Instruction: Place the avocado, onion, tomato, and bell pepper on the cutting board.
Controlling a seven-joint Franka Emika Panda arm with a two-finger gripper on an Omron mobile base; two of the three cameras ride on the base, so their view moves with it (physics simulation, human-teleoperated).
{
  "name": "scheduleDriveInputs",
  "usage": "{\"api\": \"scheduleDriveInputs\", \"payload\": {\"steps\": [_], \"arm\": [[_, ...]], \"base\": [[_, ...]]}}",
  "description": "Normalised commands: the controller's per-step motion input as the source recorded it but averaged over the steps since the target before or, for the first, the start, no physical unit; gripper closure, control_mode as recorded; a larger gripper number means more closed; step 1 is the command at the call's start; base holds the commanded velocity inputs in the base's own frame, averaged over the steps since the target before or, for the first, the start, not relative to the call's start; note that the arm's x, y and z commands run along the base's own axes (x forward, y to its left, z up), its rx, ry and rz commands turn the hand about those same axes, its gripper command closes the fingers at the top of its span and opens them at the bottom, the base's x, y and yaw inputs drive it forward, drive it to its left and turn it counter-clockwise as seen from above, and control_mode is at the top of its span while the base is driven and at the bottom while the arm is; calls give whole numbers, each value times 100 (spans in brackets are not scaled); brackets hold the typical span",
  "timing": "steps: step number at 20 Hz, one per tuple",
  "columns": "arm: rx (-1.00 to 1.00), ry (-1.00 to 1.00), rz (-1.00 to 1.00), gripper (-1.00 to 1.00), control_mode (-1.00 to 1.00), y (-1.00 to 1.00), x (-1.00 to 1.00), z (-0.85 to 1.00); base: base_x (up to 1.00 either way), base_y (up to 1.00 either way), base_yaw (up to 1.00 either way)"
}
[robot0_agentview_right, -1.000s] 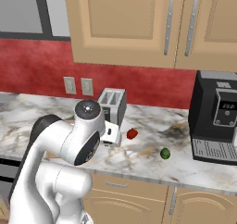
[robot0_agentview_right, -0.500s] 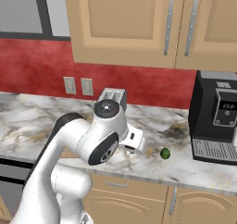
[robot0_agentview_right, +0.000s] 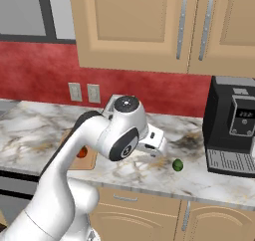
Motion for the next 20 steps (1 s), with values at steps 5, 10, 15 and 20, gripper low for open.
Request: {"api": "scheduleDriveInputs", "payload": {"steps": [5,10,15,20], "arm": [[0,5,1,-100,-100,-19,49,-12],[0,5,1,-100,-100,-30,45,-15],[0,2,3,-100,-100,-29,23,-14],[0,0,7,-100,-100,-31,4,-25]], "base": [[0,0,0],[0,0,0],[0,0,0],[0,0,0]]}}
